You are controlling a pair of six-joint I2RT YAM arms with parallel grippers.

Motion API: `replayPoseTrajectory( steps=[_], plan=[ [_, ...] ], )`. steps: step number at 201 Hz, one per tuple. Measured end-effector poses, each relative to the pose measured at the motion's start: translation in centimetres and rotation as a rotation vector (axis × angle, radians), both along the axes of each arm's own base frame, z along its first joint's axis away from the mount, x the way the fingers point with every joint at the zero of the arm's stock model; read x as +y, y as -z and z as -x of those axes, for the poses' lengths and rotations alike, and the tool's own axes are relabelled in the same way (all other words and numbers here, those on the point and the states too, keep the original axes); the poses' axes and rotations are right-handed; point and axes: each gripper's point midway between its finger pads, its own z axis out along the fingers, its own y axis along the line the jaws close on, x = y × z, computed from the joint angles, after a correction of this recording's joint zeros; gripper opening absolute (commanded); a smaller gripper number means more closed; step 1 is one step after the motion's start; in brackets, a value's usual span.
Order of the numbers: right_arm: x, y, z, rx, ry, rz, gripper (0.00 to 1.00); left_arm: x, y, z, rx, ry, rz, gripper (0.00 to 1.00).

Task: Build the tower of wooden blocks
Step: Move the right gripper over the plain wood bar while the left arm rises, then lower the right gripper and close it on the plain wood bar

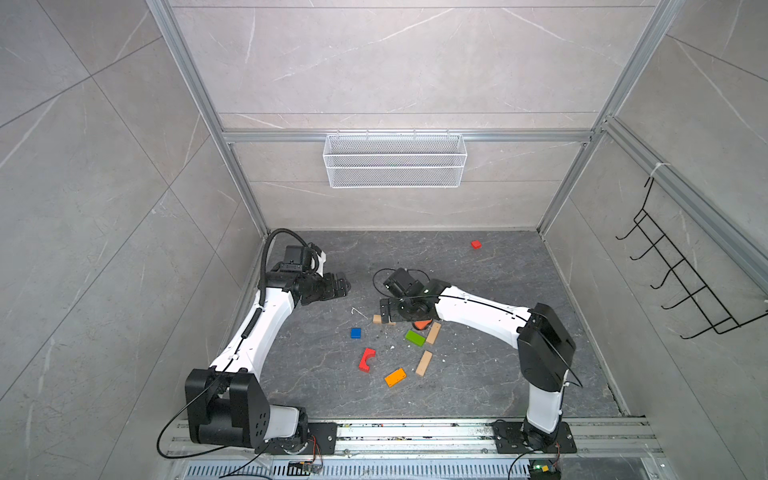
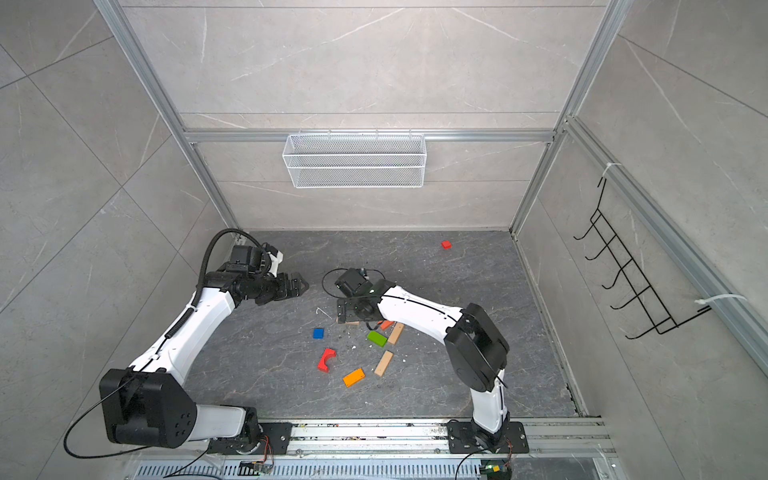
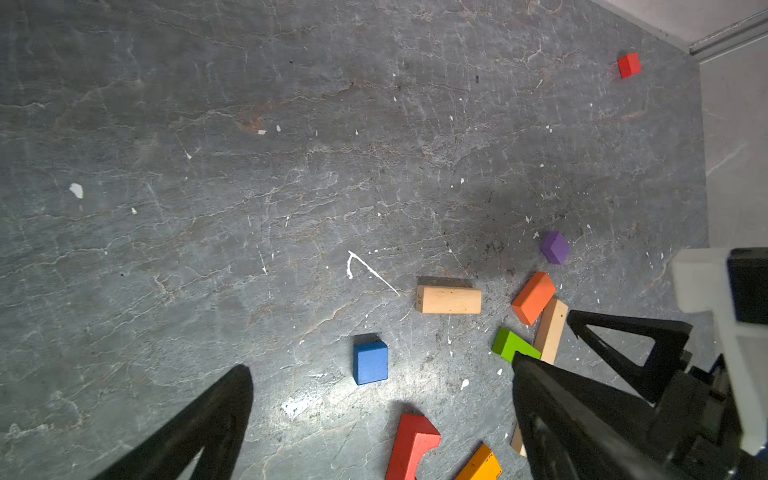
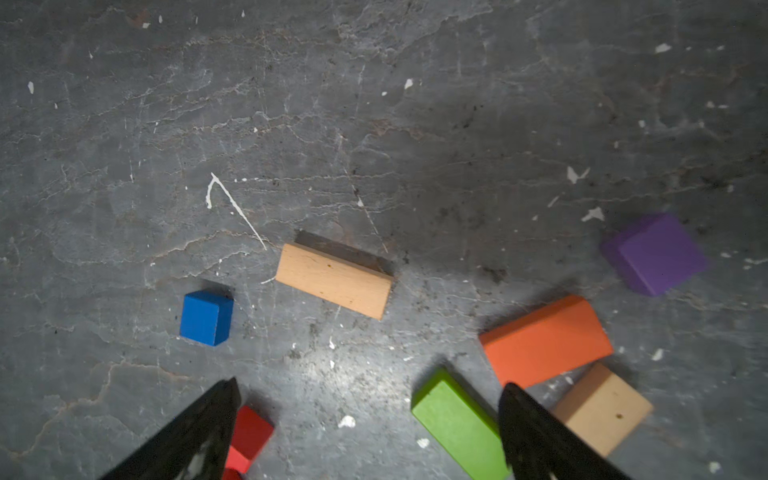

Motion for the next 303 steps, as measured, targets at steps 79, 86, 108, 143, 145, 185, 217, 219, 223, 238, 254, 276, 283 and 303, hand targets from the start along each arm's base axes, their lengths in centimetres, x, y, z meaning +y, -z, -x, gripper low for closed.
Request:
replayPoseTrajectory(
  steps=[79, 86, 108, 143, 145, 185, 217, 219, 223, 238, 254, 276, 283, 303],
  plan=[
    [2.5, 2.8, -1.0, 0.015, 0.145, 0.056, 0.93, 0.5, -0.3, 0.3, -0.014, -0.017, -0.017, 1.00],
    [2.3, 3.0, -1.0, 0.018, 0.162, 0.060, 0.93, 0.6, -0.3, 0.3, -0.016, -0.023, -0.023, 1.00],
    [2.1, 3.6, -1.0, 0.024, 0.201, 0.064, 0.92, 0.9, -0.5, 0.3, -0.025, -0.032, -0.032, 1.00],
    [3.2, 4.5, -1.5, 0.022, 0.217, 0.080, 0.91, 1.4, -0.6, 0.2, -0.031, -0.051, -0.047, 1.00],
    [3.3, 4.6, -1.6, 0.021, 0.218, 0.079, 0.91, 1.4, -0.6, 0.2, -0.031, -0.051, -0.047, 1.00],
    [3.7, 6.3, -1.2, 0.041, 0.220, 0.107, 0.89, 1.7, -0.6, 0.2, -0.031, -0.062, -0.055, 1.00],
    [3.4, 7.3, -1.1, 0.054, 0.234, 0.128, 0.84, 1.8, -0.6, 0.2, -0.031, -0.064, -0.058, 1.00],
    [3.4, 7.4, -1.1, 0.054, 0.234, 0.129, 0.84, 1.8, -0.6, 0.2, -0.031, -0.064, -0.058, 1.00],
    [3.4, 7.4, -1.1, 0.055, 0.235, 0.131, 0.84, 1.8, -0.6, 0.2, -0.031, -0.064, -0.058, 1.00],
    [3.5, 7.8, -1.2, 0.056, 0.237, 0.137, 0.84, 1.8, -0.6, 0.2, -0.031, -0.064, -0.058, 1.00],
    [3.6, 7.9, -1.4, 0.053, 0.239, 0.144, 0.83, 1.8, -0.6, 0.2, -0.031, -0.064, -0.058, 1.00],
    [3.8, 7.8, -1.6, 0.051, 0.240, 0.143, 0.83, 1.8, -0.5, 0.2, -0.030, -0.064, -0.058, 1.00],
    [3.8, 7.7, -1.6, 0.051, 0.240, 0.143, 0.82, 1.8, -0.5, 0.2, -0.029, -0.064, -0.058, 1.00],
    [3.9, 7.7, -1.7, 0.050, 0.238, 0.143, 0.80, 1.8, -0.3, 0.3, -0.024, -0.064, -0.059, 1.00]
  ],
)
